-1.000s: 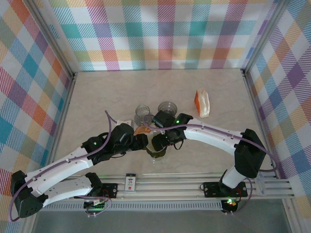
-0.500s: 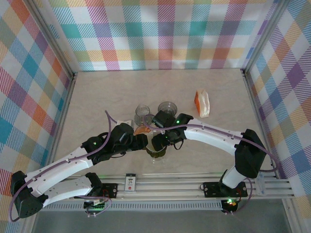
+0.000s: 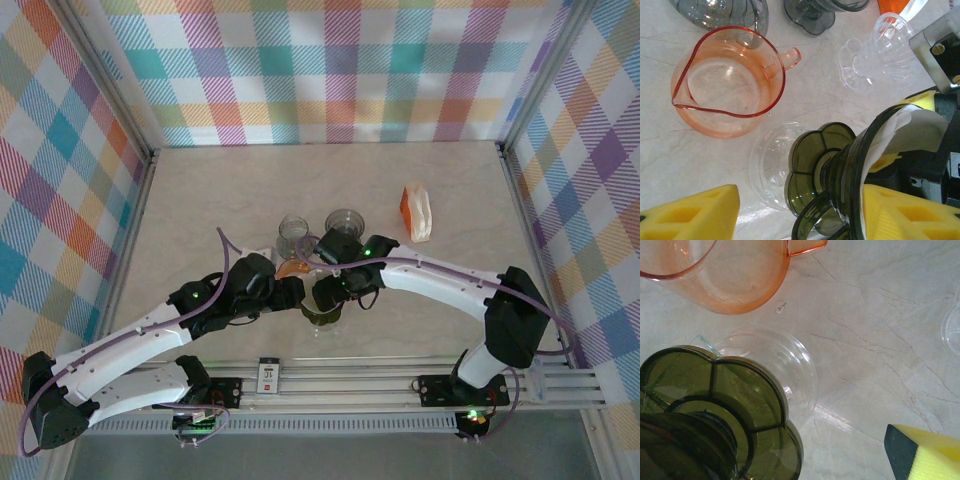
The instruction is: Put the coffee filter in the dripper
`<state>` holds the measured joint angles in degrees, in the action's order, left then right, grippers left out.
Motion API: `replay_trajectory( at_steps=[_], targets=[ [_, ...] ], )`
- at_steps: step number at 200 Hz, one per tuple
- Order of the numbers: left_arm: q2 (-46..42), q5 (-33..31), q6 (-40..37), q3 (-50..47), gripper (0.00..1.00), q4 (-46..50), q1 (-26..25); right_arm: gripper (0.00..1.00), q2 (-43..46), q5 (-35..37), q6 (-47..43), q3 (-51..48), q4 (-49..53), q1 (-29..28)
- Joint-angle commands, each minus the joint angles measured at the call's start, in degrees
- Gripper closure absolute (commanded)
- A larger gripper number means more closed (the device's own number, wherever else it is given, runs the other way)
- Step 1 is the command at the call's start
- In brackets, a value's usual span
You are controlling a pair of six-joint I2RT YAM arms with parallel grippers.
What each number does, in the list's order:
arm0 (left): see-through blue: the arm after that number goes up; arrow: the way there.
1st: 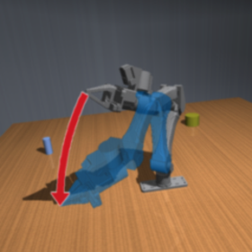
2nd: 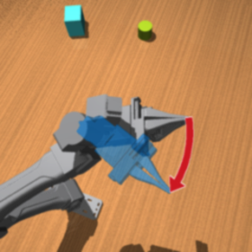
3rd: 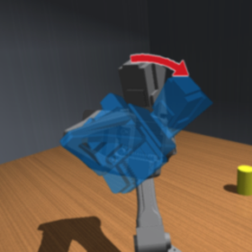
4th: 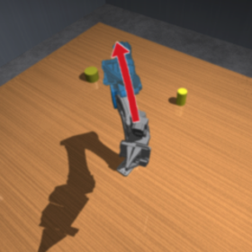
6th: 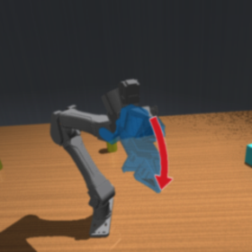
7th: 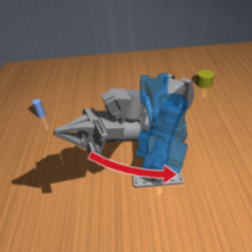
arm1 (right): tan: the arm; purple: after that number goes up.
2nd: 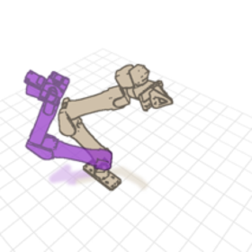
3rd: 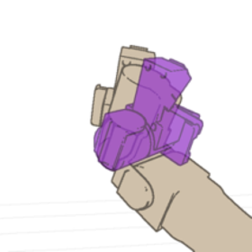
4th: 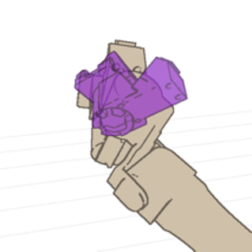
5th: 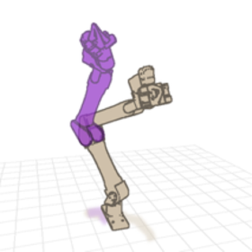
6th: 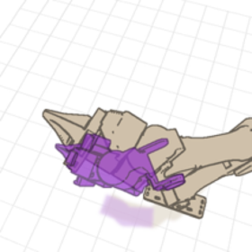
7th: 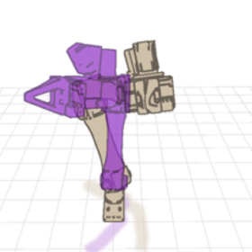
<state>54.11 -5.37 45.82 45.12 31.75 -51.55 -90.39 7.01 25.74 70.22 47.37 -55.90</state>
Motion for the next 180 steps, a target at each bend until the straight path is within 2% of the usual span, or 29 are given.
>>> replay_trajectory(
  at_steps=[1, 71, 130, 153, 167, 180],
  targets=[
    [0.52, 0.29, 0.23, -0.33, 0.38, 0.6, 0.66, 0.11, 2.98, 0.69, 0.33, 1.26, 0.48, -0.44],
    [-0.08, 0.03, 0.68, -0.2, 0.38, 0.67, 0.62, 0.11, 12.21, 1.38, 2.16, 3.35, 2.36, -0.36],
    [-4.32, -1.64, 0.45, 2.71, 0.26, 2.25, 0.66, 0.11, 22.14, 7.74, 3.48, 0.44, 2.64, -0.36],
    [-6.2, -4.38, 0.72, 3.19, 0.23, 3.93, 0.85, 0.11, 26.44, 10.57, 4.97, -2.2, 2.03, -0.39],
    [-7.07, -4.19, 1.14, 2.46, 0.22, 3.88, 2.84, 0.11, 28.71, 12.24, 5.88, -4.25, 2.11, -0.36],
    [-6.4, -1.2, 0.69, 2.08, 0.23, 3.34, 6.99, 0.11, 30.06, 13.52, 6.86, -5.83, 2.9, -0.3]
  ],
)
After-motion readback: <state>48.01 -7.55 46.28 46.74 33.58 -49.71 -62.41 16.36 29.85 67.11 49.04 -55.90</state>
